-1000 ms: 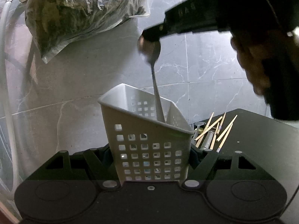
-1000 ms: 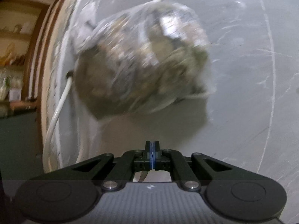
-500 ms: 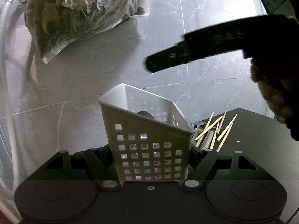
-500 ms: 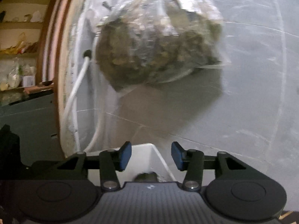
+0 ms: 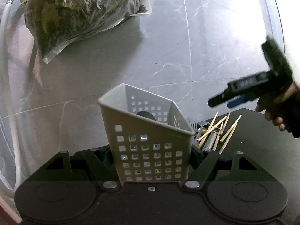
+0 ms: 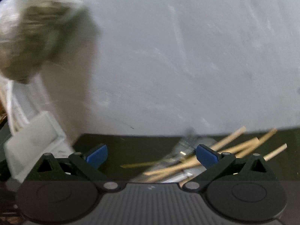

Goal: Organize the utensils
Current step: 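Move the right gripper back down to the chopsticks and forks, then grasp a metal fork with the right gripper and lift it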

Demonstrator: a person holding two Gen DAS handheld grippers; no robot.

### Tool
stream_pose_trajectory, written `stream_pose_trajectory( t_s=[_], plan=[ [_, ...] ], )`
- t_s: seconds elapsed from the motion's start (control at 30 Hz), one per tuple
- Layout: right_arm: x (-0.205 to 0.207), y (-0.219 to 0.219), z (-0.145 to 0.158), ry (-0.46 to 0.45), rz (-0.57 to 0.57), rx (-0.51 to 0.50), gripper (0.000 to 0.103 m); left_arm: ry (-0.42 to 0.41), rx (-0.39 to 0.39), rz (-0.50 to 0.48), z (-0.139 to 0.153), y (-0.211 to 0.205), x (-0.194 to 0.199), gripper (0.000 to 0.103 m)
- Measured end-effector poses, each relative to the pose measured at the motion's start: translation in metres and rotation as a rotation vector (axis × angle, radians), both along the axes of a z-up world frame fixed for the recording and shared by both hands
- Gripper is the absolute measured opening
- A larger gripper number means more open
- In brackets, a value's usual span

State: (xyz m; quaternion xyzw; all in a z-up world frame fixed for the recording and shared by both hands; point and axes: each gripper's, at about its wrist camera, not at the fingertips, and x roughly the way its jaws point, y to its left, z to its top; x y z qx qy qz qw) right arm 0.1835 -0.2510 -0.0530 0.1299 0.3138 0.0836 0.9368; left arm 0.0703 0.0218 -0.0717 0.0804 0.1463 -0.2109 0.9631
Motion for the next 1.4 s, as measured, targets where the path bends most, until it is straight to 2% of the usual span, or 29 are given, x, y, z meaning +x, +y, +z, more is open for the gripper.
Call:
stream_pose_trajectory(
  t_s=[0.2,0.37,0.87,0.97,1.03,1.07,1.13,1.27,1.3,1.4],
  plan=[
    [0.049,-0.021,-0.023,0.024,0.065,-0.055,0.103,0.008,0.009,0.036,0.001,-0.010,0.002,0.077],
    [0.082,-0.029,-0.042,0.030,0.122,-0.057,0.103,0.015,0.011,0.074,0.002,-0.017,0.002,0.077],
    [0.114,-0.034,-0.063,0.052,0.233,-0.022,0.086,0.018,0.018,0.134,0.002,-0.030,-0.001,0.077],
    [0.116,-0.037,-0.065,0.057,0.234,-0.016,0.072,0.017,0.019,0.135,0.002,-0.030,-0.001,0.078],
    [0.117,-0.037,-0.066,0.063,0.235,-0.019,0.055,0.017,0.019,0.136,0.002,-0.030,-0.001,0.078],
    [0.117,-0.038,-0.066,0.065,0.233,-0.022,0.051,0.017,0.019,0.136,0.002,-0.030,-0.001,0.078],
    [0.116,-0.039,-0.067,0.067,0.225,-0.032,0.030,0.017,0.019,0.136,0.002,-0.030,-0.001,0.078],
    [0.116,-0.034,-0.067,0.045,0.228,-0.025,0.019,0.017,0.020,0.135,0.002,-0.030,-0.001,0.078],
    [0.114,-0.033,-0.067,0.036,0.228,-0.025,0.013,0.017,0.020,0.135,0.002,-0.030,-0.001,0.078],
    [0.108,-0.033,-0.060,0.009,0.205,0.000,0.009,0.017,0.019,0.131,0.002,-0.030,-0.001,0.078]
  ],
)
